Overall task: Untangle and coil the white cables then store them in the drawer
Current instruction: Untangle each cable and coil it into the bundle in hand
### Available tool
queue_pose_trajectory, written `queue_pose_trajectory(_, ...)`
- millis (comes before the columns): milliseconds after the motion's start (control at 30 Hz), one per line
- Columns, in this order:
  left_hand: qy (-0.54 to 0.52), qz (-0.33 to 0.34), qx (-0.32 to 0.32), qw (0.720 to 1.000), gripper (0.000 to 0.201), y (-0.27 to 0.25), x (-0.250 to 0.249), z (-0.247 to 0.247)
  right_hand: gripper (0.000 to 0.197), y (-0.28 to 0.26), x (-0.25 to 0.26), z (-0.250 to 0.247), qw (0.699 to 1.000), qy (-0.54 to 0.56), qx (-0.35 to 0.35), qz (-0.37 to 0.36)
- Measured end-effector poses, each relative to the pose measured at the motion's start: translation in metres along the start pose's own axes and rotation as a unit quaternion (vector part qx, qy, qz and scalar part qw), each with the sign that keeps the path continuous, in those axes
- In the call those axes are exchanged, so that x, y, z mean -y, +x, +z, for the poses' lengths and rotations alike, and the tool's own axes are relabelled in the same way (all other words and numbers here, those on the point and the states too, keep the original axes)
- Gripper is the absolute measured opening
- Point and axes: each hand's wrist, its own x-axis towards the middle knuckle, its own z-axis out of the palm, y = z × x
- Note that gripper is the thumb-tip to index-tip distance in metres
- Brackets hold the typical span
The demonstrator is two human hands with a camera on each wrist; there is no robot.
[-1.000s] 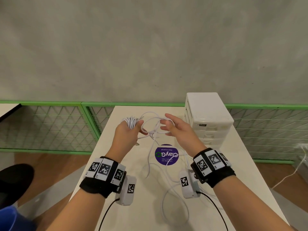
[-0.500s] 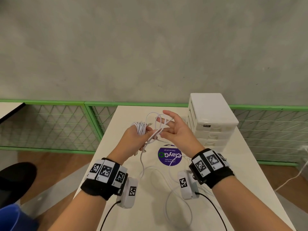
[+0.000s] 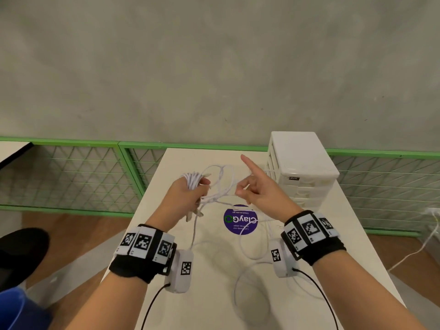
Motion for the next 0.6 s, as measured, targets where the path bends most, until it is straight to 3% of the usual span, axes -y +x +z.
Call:
queue_pose_trajectory(133,-0.027,-0.03,-0.018,0.999,0.011,0.004,0.008,-0.018,0.073,-0.002,-0.009,-0.027,0.998,0.021,-0.056,-0.007)
queue_pose_trajectory(267,-0.025,-0.049,-0.02,0.998,0.014,0.004,0.018,-0.024,0.02,-0.001,-0.038,-0.054,0.964,0.011,-0.266,0.012)
queue_pose_trajectory(333,-0.037,-0.053,-0.014,0.998,0.013,0.002,0.018,-0.021,0.011,-0.002,-0.058,-0.063,0.944,-0.036,-0.321,0.07)
queue_pose_trajectory(433,-0.038,-0.051,0.0,0.998,0.012,0.0,0.019,-0.012,0.017,-0.004,-0.074,-0.06,0.93,-0.19,-0.241,0.202)
queue_pose_trajectory(467,-0.037,-0.048,0.001,0.998,0.013,-0.001,0.018,-0.008,0.021,-0.004,-0.074,-0.055,0.929,-0.223,-0.21,0.208)
queue_pose_trajectory(600,-0.067,-0.048,-0.005,0.997,0.015,-0.002,0.01,0.005,0.026,-0.004,-0.05,-0.023,0.978,-0.138,-0.136,0.075)
